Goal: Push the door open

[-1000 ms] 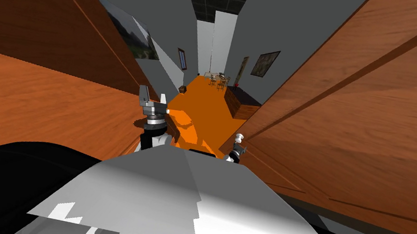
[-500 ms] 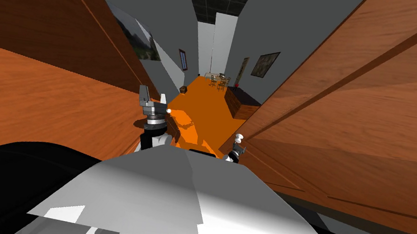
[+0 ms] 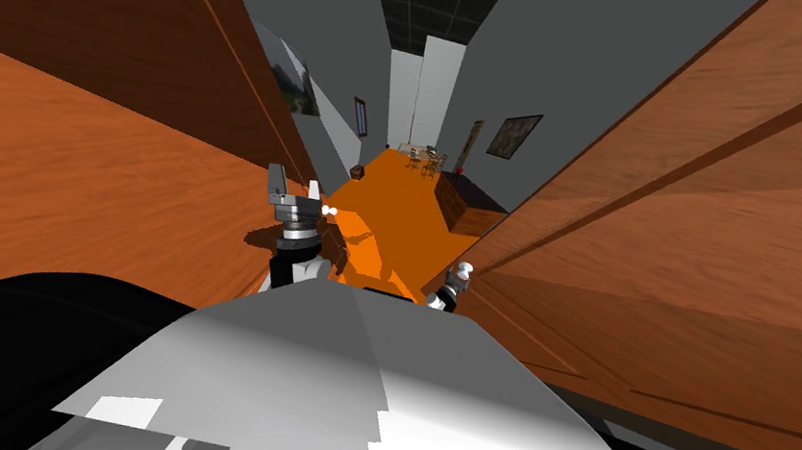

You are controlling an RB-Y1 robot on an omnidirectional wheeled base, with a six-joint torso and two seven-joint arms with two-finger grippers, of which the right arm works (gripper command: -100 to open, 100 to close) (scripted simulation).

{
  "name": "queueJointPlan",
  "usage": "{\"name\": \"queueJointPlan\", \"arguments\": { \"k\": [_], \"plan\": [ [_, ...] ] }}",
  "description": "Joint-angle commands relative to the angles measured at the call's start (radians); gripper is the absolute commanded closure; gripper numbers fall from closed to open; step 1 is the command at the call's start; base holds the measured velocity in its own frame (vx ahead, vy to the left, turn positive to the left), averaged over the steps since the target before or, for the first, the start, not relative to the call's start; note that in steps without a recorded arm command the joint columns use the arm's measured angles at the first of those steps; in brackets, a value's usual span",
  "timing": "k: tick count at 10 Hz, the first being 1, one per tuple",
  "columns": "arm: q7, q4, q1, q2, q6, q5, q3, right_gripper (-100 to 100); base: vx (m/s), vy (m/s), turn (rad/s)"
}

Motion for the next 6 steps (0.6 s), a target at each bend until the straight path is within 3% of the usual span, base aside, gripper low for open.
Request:
{"name": "queueJointPlan", "arguments": {
  "k": [1,4,5,6],
  "plan": [
    [-0.031,-0.016,0.005,0.013,0.000,-0.018,0.007,-100,-0.076,0.003,0.047],
    [-0.079,-0.030,0.007,0.035,-0.005,-0.046,0.017,-100,-0.072,0.001,0.043],
    [-0.066,-0.030,0.009,0.030,-0.003,-0.040,0.015,-100,-0.027,0.003,0.007],
    [-0.072,-0.030,0.010,0.001,-0.004,-0.041,0.015,-100,0.018,-0.022,0.005]
  ]
}}
